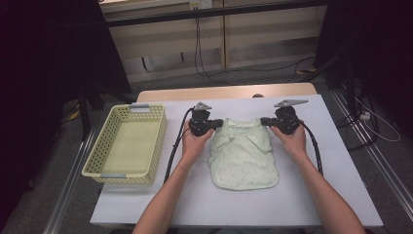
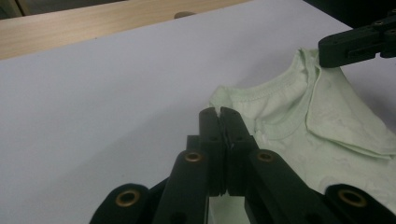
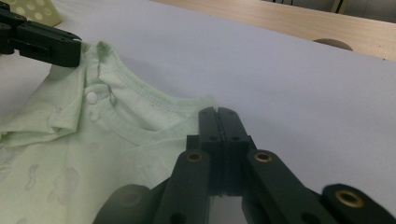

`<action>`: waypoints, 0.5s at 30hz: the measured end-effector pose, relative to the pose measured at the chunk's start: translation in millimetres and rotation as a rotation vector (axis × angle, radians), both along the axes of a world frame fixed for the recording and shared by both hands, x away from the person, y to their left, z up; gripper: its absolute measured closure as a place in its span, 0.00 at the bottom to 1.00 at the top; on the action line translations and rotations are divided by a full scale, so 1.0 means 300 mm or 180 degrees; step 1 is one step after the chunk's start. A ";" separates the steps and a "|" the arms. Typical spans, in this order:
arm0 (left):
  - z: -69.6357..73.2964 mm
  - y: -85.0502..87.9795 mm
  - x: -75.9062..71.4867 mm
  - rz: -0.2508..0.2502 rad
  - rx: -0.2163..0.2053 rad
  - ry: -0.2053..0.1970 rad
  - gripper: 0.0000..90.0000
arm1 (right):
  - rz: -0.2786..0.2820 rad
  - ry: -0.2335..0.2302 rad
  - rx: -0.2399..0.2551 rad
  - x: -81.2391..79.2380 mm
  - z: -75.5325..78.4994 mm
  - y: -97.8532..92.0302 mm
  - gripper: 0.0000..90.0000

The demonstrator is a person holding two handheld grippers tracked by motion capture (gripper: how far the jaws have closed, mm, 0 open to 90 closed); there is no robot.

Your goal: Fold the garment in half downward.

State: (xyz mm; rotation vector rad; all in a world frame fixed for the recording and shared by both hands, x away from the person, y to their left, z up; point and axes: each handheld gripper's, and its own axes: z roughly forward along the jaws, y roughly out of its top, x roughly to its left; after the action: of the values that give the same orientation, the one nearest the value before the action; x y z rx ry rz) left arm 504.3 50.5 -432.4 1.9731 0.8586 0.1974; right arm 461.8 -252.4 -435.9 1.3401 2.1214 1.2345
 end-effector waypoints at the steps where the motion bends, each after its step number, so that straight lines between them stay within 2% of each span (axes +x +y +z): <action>1: 0.003 0.000 0.001 -0.0009 0.0012 -0.0004 0.99 | -0.0002 -0.0009 -0.0002 0.000 0.001 -0.001 1.00; 8: 0.025 -0.002 0.005 -0.0009 0.0026 -0.0064 0.99 | -0.0025 -0.0044 0.0044 0.002 0.013 -0.004 1.00; 9: 0.030 0.001 0.006 -0.0019 0.0055 -0.0077 0.99 | -0.0025 -0.0040 0.0038 0.004 0.017 -0.004 1.00; 15: 0.042 0.010 0.006 0.0004 0.0042 -0.0143 0.99 | -0.0013 -0.0118 0.0063 0.015 0.048 0.009 1.00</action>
State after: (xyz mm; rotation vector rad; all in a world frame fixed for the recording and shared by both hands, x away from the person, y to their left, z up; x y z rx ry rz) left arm 506.1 53.5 -419.9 1.9730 0.8313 0.2478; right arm 466.3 -249.6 -421.5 1.3190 2.0854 1.2721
